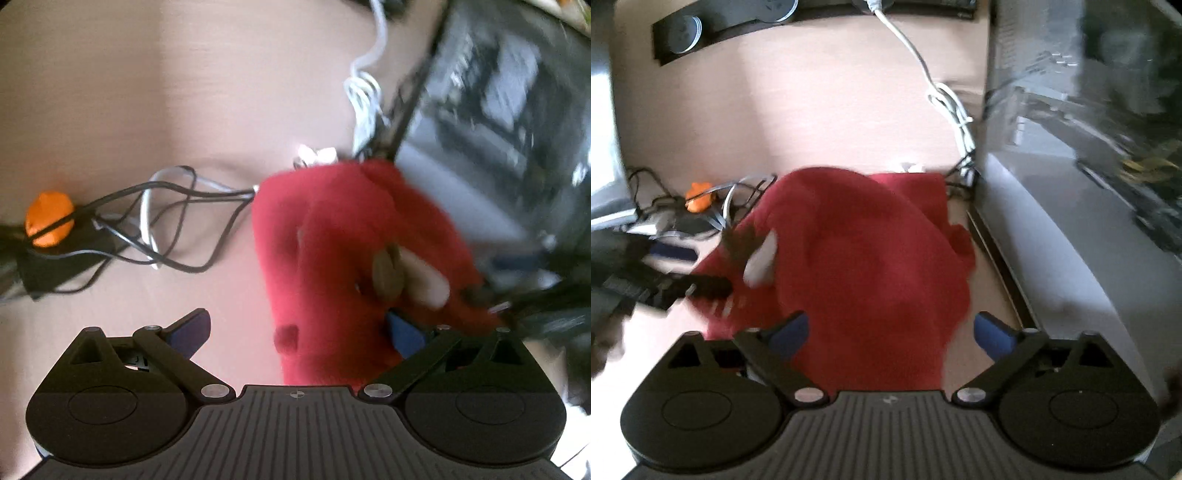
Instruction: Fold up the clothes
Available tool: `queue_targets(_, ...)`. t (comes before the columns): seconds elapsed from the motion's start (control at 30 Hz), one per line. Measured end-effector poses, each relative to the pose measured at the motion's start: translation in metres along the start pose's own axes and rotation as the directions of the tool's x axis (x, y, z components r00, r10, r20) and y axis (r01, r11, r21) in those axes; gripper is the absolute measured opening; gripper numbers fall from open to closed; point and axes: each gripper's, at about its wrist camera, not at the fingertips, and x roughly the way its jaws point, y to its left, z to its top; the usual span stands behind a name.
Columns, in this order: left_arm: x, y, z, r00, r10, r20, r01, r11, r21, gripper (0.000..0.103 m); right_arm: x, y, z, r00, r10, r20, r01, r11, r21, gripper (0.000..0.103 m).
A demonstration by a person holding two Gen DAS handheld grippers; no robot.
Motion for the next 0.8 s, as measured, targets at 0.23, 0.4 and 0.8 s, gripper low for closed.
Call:
queue_targets(0.23, -0.028, -0.012, -0.018, 0.999, -0.054, 0.008, 0.054, 0.998, 0.029, 0.102, 0.000, 0.023, -0.066, 0.988, -0.142, -0.059, 0.133, 0.983, -0.129, 0.101)
queue_targets(0.4, -0.025, -0.027, -0.053, 0.989, -0.101, -0.106, 0.112, 0.989, 0.099, 0.102, 0.012, 0.021, -0.067, 0.987, -0.148, -0.066, 0.144, 0.988, -0.051, 0.103)
queue_targets(0.8, -0.019, -0.028, -0.065, 0.990, 0.070, -0.119, -0.035, 0.960, 0.277, 0.103, 0.007, 0.007, -0.035, 0.999, -0.012, -0.053, 0.014, 0.999, 0.051, 0.103)
